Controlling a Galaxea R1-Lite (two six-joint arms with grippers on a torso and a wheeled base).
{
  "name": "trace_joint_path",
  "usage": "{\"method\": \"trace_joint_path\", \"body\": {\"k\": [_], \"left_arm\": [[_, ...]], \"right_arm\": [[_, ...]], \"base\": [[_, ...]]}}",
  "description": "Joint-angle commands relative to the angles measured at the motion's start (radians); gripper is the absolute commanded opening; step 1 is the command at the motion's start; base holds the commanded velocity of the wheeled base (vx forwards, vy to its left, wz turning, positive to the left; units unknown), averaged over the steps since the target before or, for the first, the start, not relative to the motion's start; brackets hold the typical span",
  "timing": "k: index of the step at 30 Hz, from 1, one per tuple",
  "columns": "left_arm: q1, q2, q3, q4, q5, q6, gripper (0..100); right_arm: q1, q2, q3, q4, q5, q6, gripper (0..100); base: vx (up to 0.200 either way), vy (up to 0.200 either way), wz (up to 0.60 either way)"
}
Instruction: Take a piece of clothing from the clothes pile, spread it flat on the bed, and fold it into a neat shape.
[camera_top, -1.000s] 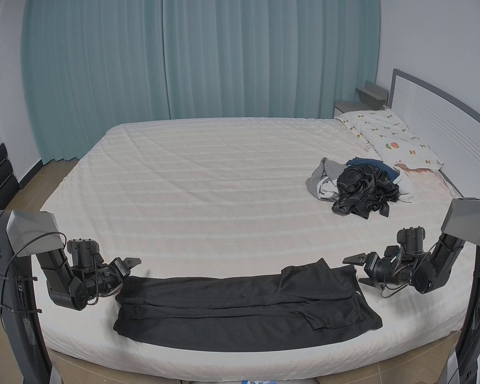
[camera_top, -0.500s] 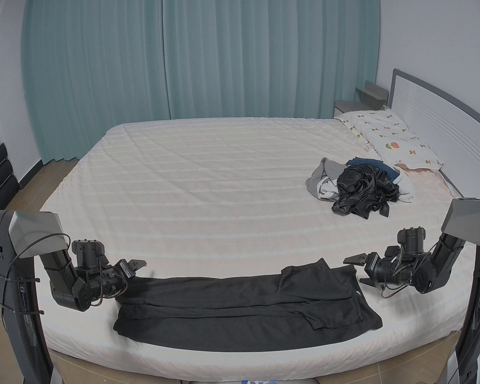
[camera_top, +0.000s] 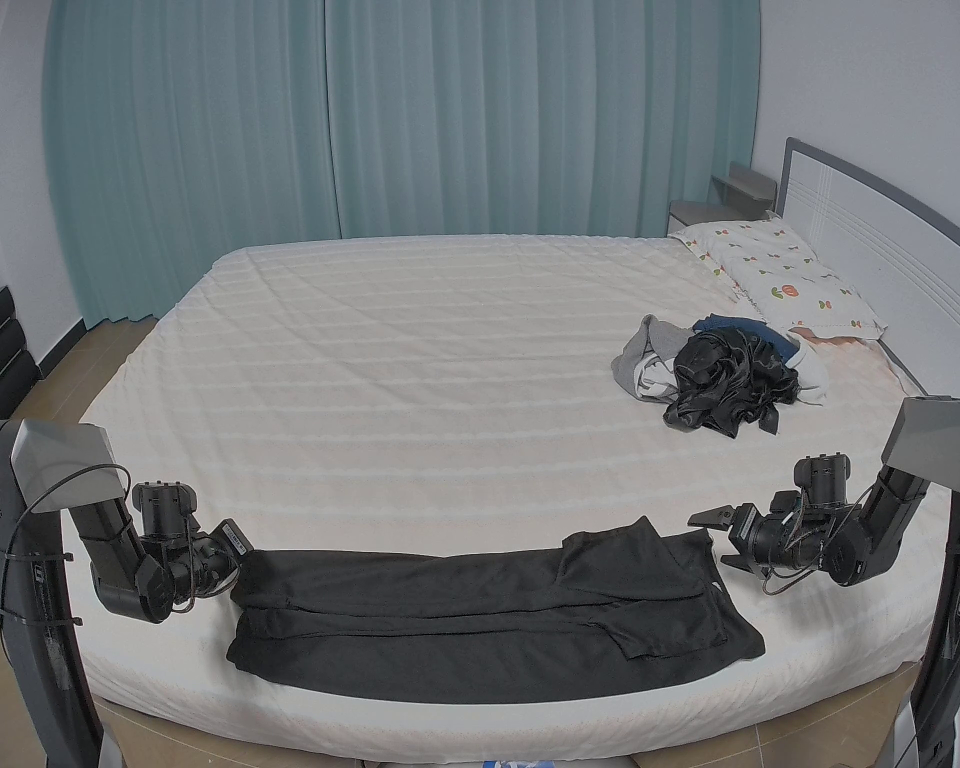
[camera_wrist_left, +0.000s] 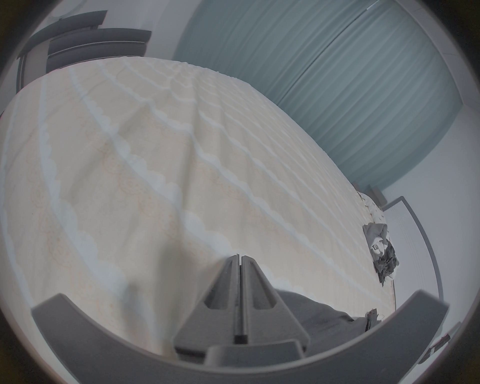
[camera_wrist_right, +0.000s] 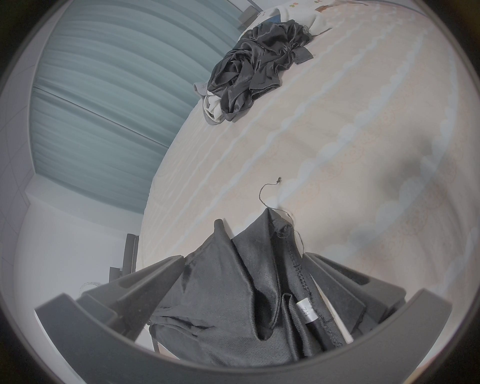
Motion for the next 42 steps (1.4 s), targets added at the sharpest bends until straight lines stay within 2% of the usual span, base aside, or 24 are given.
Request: {"method": "trace_joint_path", "body": {"k": [1, 23, 32, 33, 42], "left_arm": [[0.000, -0.010, 0.000, -0.004, -0.001, -0.043, 0], [0.000, 0.001, 0.000, -0.004, -0.003, -0.057, 0], [0.000, 0.001, 0.000, -0.004, -0.001, -0.057, 0], [0.000, 0.001, 0.000, -0.004, -0.001, -0.057, 0], [0.000, 0.001, 0.001, -0.004, -0.001, -0.057, 0]], "right_arm": [[0.006, 0.002, -0.004, 0.000, 0.001, 0.006, 100], [0.041, 0.043, -0.039, -0.042, -0.018, 0.024, 100], [0.060, 0.102, -0.085, -0.043, -0.055, 0.021, 100], [0.061, 0.112, -0.097, -0.043, -0.070, 0.021, 0], [0.060, 0.115, -0.110, -0.045, -0.095, 0.024, 0]], "base": [[0.000, 0.000, 0.00], [0.000, 0.000, 0.00], [0.000, 0.000, 0.00], [0.000, 0.000, 0.00], [0.000, 0.000, 0.00]]}}
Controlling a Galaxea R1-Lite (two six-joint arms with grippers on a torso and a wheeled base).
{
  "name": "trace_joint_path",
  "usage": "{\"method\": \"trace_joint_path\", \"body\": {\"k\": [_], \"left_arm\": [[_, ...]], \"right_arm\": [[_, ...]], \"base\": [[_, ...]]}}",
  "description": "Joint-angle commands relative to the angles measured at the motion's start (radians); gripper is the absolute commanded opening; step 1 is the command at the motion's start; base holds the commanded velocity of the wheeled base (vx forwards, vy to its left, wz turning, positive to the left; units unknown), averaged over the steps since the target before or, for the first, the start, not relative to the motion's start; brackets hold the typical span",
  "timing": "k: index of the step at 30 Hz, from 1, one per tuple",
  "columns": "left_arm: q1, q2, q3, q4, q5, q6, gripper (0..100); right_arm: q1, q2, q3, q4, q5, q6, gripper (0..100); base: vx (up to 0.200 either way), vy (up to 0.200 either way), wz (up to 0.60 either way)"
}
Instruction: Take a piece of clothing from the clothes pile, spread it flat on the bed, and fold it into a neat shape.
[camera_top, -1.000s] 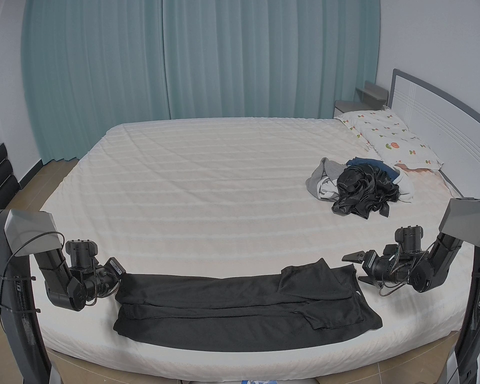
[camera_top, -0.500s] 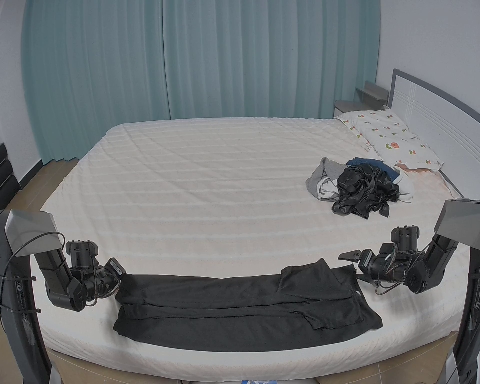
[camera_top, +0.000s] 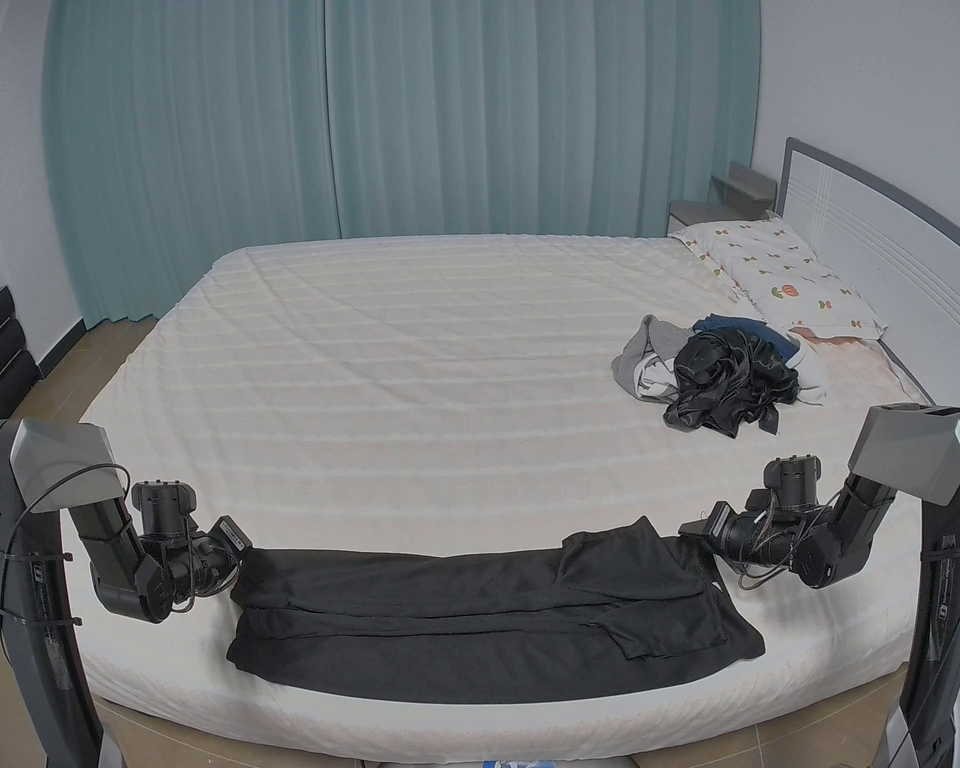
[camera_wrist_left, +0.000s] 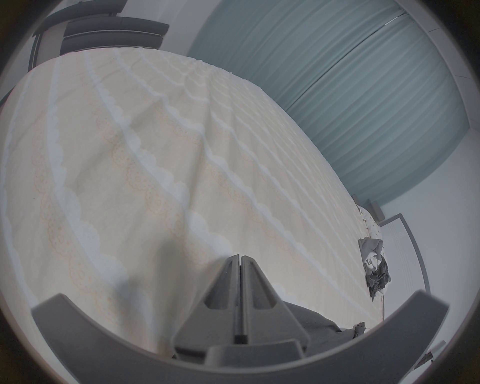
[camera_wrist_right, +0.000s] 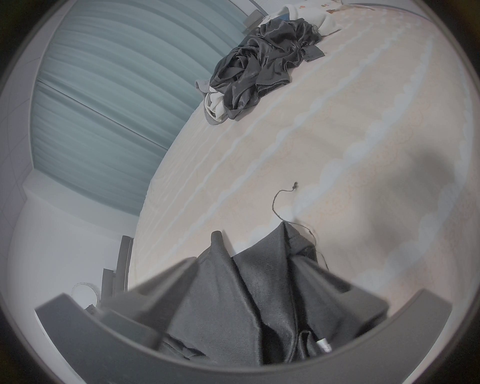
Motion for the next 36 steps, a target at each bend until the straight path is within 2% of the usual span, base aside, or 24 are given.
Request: {"method": "trace_joint_path", "body": {"k": [1, 6, 17, 18, 19, 20, 32, 34, 36], "left_arm": [[0.000, 0.002, 0.000, 0.000, 0.000, 0.000, 0], [0.000, 0.003, 0.002, 0.000, 0.000, 0.000, 0], [0.002, 0.002, 0.011, 0.000, 0.002, 0.000, 0], [0.002, 0.002, 0.012, 0.000, 0.002, 0.000, 0], [0.000, 0.002, 0.015, 0.000, 0.000, 0.000, 0], [0.000, 0.002, 0.015, 0.000, 0.002, 0.000, 100], [0.003, 0.000, 0.015, -0.002, 0.002, -0.017, 100], [0.011, -0.012, 0.014, -0.002, 0.002, -0.057, 100], [0.016, -0.017, 0.015, 0.000, 0.002, -0.057, 100]], "right_arm": [[-0.007, 0.006, -0.004, -0.001, -0.015, 0.001, 0], [-0.017, 0.012, -0.012, -0.055, -0.046, 0.004, 0], [-0.024, 0.032, -0.006, -0.074, -0.049, 0.001, 0], [-0.024, 0.034, -0.006, -0.074, -0.049, 0.001, 100], [-0.024, 0.037, -0.003, -0.074, -0.049, 0.001, 100], [-0.024, 0.037, -0.001, -0.074, -0.049, 0.001, 100], [-0.018, -0.110, 0.085, -0.133, -0.037, 0.001, 100], [0.049, -0.118, 0.137, -0.167, -0.037, -0.010, 100], [0.068, -0.107, 0.155, -0.182, -0.034, -0.014, 100]], "base": [[0.000, 0.000, 0.00], [0.000, 0.000, 0.00], [0.000, 0.000, 0.00], [0.000, 0.000, 0.00], [0.000, 0.000, 0.00], [0.000, 0.000, 0.00], [0.000, 0.000, 0.00], [0.000, 0.000, 0.00], [0.000, 0.000, 0.00]]}}
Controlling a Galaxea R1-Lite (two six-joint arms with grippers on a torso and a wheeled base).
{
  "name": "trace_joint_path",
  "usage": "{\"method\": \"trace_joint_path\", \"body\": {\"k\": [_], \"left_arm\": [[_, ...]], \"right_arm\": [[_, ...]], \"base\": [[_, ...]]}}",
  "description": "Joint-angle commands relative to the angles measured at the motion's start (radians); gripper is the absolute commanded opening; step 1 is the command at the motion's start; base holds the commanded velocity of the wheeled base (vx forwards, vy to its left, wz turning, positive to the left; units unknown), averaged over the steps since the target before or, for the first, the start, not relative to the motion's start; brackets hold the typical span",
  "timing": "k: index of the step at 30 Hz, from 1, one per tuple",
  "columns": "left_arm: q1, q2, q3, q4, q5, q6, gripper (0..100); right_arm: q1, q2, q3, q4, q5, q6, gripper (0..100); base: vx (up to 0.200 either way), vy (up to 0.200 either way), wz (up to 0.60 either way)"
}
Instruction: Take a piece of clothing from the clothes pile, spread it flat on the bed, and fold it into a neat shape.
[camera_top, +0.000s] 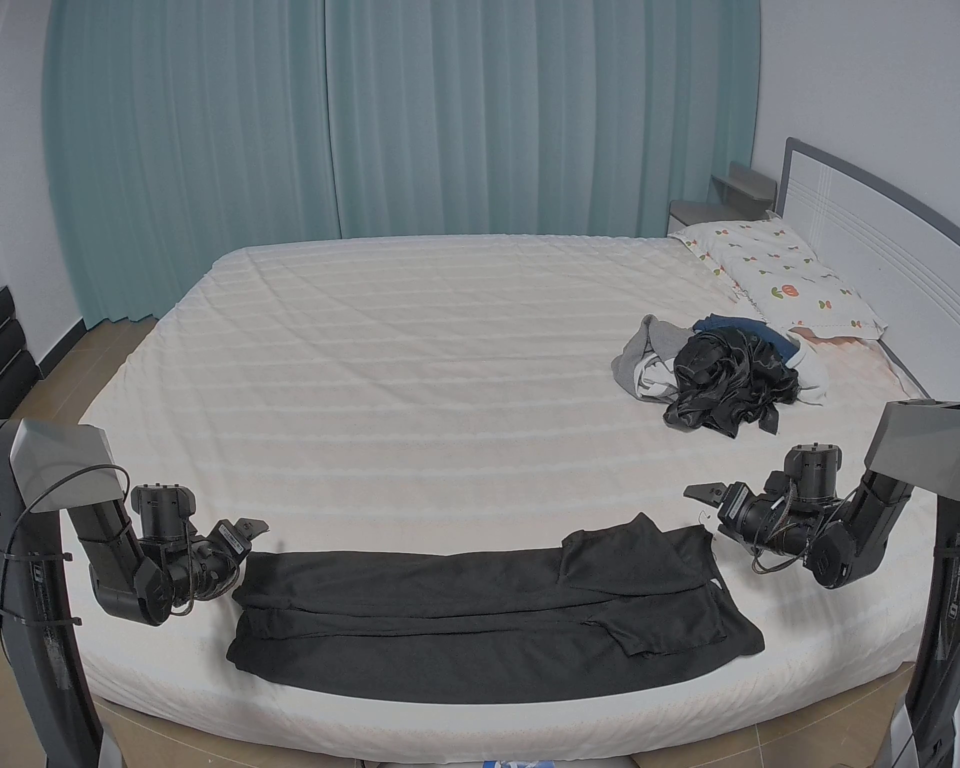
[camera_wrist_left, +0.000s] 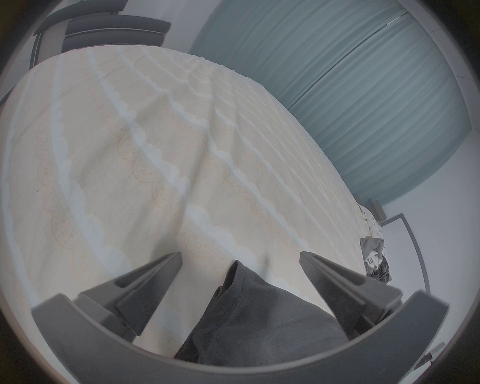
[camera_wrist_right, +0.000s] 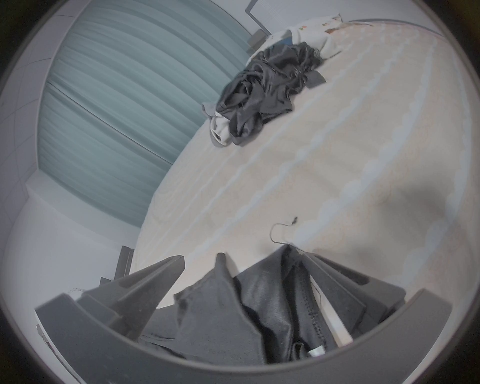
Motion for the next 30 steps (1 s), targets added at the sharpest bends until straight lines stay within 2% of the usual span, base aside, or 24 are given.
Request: {"method": "trace_joint_path", "body": {"k": [1, 8, 18, 19, 25, 30], "left_arm": [[0.011, -0.015, 0.000, 0.001, 0.001, -0.024, 100], [0.011, -0.014, 0.000, 0.001, 0.001, -0.024, 100], [0.011, -0.014, 0.003, 0.001, 0.001, -0.024, 100], [0.011, -0.014, 0.003, 0.001, 0.001, -0.024, 100], [0.011, -0.012, 0.003, 0.001, 0.001, -0.024, 100], [0.011, -0.009, 0.002, 0.001, 0.001, -0.024, 100]], "right_arm": [[0.076, -0.026, 0.068, -0.036, 0.005, -0.012, 100], [0.091, 0.054, 0.083, -0.050, 0.033, -0.115, 100], [0.092, 0.080, 0.074, -0.050, 0.039, -0.118, 100], [0.091, 0.081, 0.077, -0.050, 0.039, -0.120, 0], [0.086, 0.074, 0.086, -0.050, 0.040, -0.132, 0], [0.063, 0.062, 0.146, -0.122, 0.077, -0.158, 0]], "base": [[0.000, 0.000, 0.00], [0.000, 0.000, 0.00], [0.000, 0.000, 0.00], [0.000, 0.000, 0.00], [0.000, 0.000, 0.00], [0.000, 0.000, 0.00]]}}
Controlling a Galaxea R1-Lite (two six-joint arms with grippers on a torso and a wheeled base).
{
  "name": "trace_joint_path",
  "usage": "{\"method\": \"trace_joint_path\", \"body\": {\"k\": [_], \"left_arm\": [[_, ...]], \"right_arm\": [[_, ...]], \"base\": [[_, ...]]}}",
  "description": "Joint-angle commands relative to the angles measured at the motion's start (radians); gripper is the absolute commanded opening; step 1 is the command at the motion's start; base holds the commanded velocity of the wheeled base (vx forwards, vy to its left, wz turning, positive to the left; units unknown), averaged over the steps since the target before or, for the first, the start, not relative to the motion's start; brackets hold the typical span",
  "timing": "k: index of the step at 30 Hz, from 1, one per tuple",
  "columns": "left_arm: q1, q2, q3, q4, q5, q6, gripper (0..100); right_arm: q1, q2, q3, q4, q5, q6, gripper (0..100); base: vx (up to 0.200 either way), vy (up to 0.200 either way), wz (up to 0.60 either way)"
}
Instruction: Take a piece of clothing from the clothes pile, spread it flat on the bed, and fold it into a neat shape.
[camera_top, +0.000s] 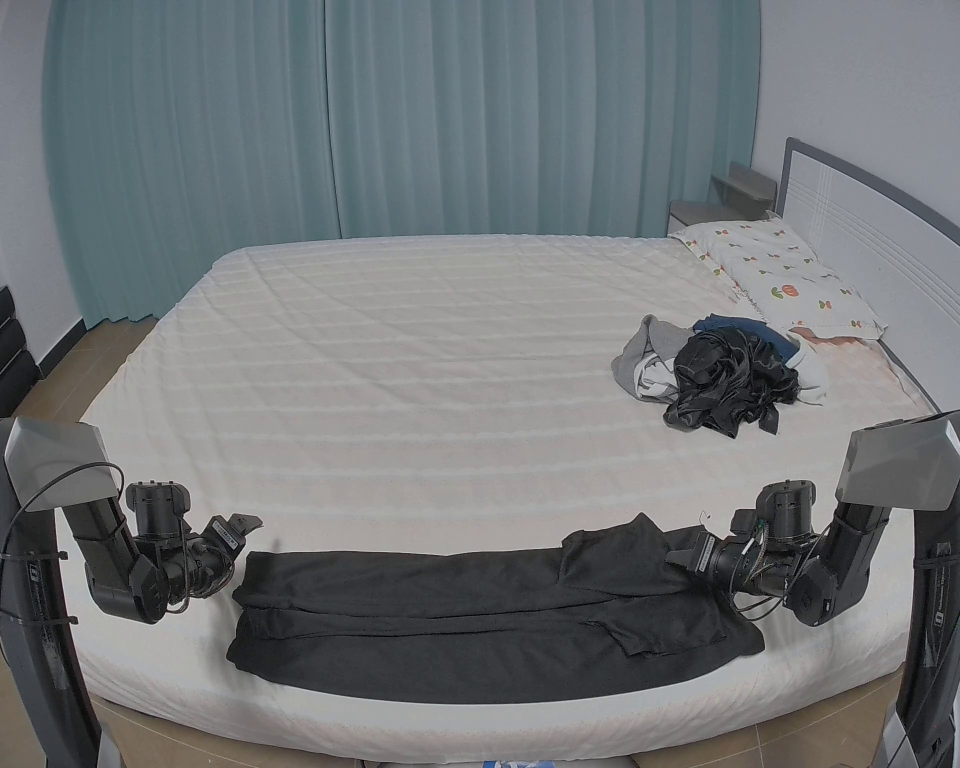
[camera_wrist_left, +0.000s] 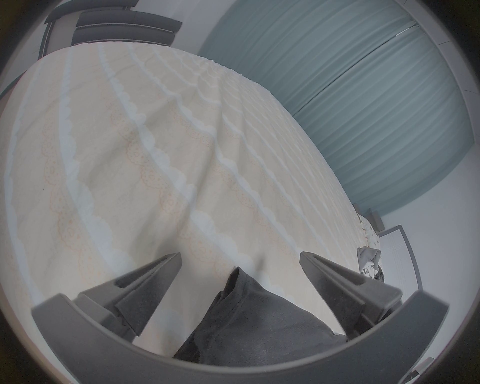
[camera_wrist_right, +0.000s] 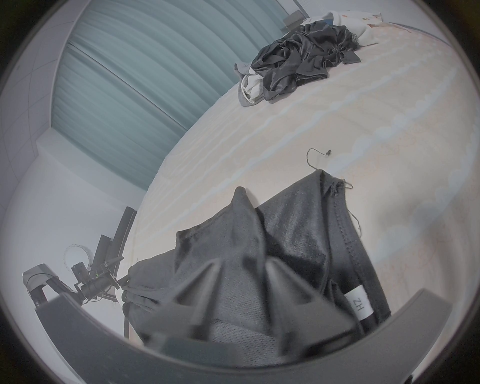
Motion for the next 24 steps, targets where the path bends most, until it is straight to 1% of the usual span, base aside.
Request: {"method": "trace_joint_path", "body": {"k": [1, 6, 8, 14, 24], "left_arm": [[0.001, 0.005, -0.001, 0.000, 0.000, -0.001, 100], [0.002, 0.005, -0.001, 0.000, 0.000, -0.001, 100], [0.002, 0.005, -0.001, 0.000, 0.000, -0.001, 100], [0.002, 0.006, -0.001, 0.000, 0.000, 0.001, 100], [0.002, 0.008, 0.001, 0.000, 0.000, 0.001, 100]], "right_arm": [[-0.026, -0.019, 0.050, -0.038, 0.031, -0.011, 0], [-0.063, -0.065, 0.107, -0.051, 0.116, -0.014, 0], [-0.072, -0.071, 0.119, -0.051, 0.136, -0.020, 0], [-0.083, -0.065, 0.148, -0.051, 0.139, -0.063, 0], [-0.094, -0.054, 0.176, -0.051, 0.142, -0.109, 0]], "base": [[0.000, 0.000, 0.00], [0.000, 0.000, 0.00], [0.000, 0.000, 0.00], [0.000, 0.000, 0.00], [0.000, 0.000, 0.00]]}}
